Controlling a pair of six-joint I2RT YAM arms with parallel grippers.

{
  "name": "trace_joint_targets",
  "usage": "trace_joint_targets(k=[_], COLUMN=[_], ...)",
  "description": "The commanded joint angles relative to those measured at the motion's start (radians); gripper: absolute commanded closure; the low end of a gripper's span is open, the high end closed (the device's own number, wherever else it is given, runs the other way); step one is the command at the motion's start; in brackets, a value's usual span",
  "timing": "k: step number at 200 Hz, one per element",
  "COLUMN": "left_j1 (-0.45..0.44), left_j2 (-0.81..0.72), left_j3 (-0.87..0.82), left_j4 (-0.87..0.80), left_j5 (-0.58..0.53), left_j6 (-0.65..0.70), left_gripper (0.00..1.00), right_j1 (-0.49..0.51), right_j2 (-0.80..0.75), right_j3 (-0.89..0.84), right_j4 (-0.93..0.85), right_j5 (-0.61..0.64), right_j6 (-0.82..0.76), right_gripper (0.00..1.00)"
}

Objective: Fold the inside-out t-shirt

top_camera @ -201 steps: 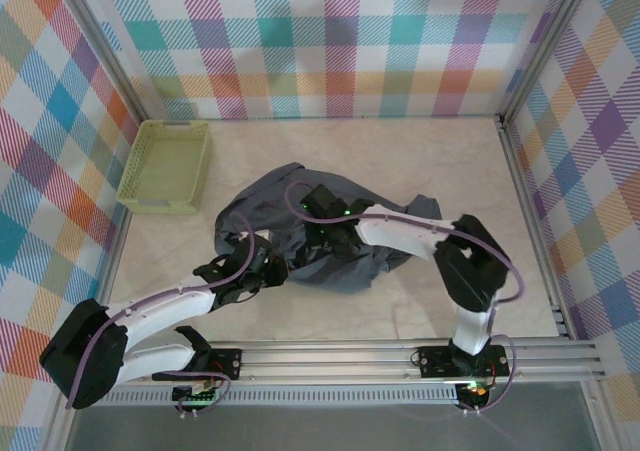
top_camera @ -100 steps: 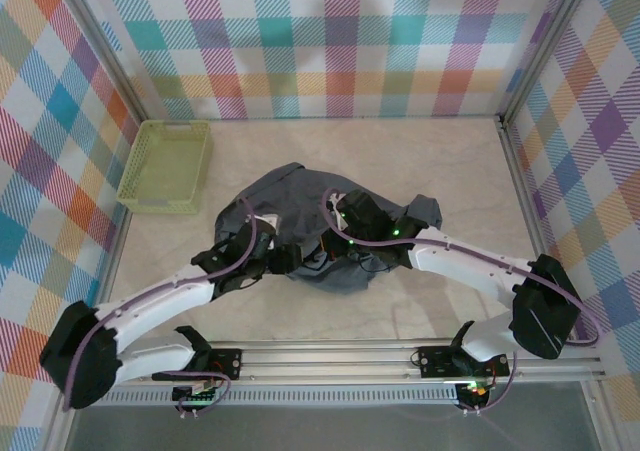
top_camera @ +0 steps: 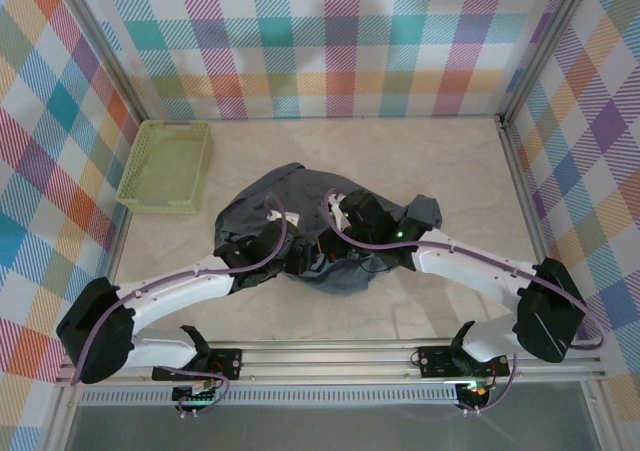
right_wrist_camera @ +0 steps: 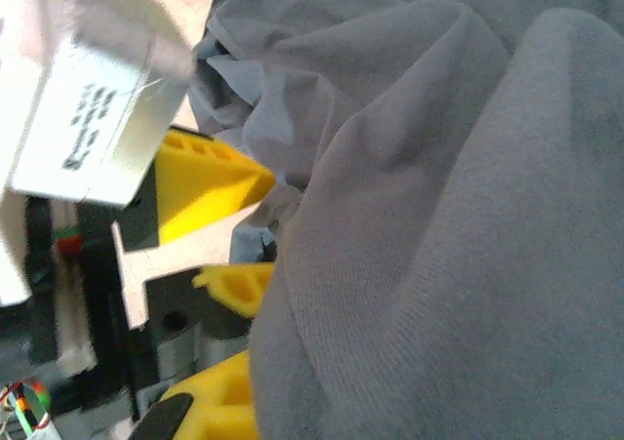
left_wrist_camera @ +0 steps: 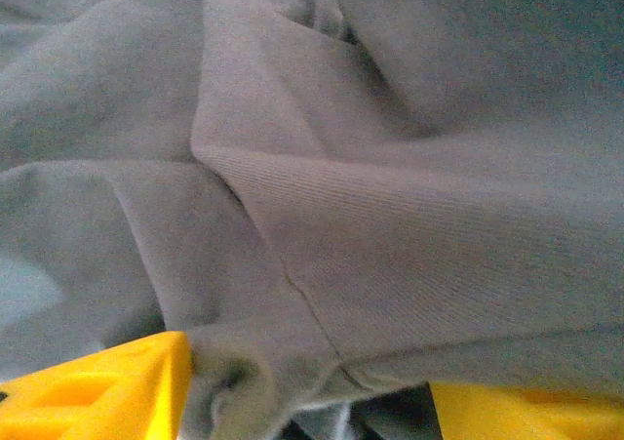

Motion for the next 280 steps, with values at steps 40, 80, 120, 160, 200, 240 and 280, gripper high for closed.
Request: trace_joint_targets(k=[40, 80, 120, 160, 200, 240, 280], left_j1=[0.021, 0.024, 0.022, 0.025, 0.037, 0.052, 0.053], left_j2=[0.104, 0.086, 0.225, 0.279, 0.288, 0.284, 0.277], left_j3=[0.094, 0.077, 0.11, 0.147, 0.137, 0.106, 0.09], left_j4=[0.008, 0.027, 0.045, 0.072, 0.108, 0.155, 0.177], left_j5=[-0.073, 0.039, 0.107, 0.137, 0.168, 0.202, 0.224], left_j6=[-0.028, -0.002, -0.051, -0.071, -0.093, -0.12, -0.135], left_gripper=[0.7, 0.87, 0.9, 0.88, 0.88, 0.87, 0.87], right_j1=[0.003, -0.104, -0.142, -0.068, 0.064, 0.079, 0.08], right_j2=[-0.085, -0.092, -0.032, -0.085, -0.12, 0.001, 0.13], right_j3=[-0.076, -0.183, -0.188, -0.145, -0.134, -0.118, -0.047], right_j4=[0.005, 0.035, -0.059, -0.157, -0.135, -0.074, -0.101], right_j5=[0.037, 0.044, 0.224, 0.302, 0.27, 0.26, 0.33], right_j6=[-0.04, -0.083, 0.002, 0.034, 0.17, 0.272, 0.295], right_gripper=[1.0, 0.92, 0.7, 0.53, 0.53, 0.55, 0.56])
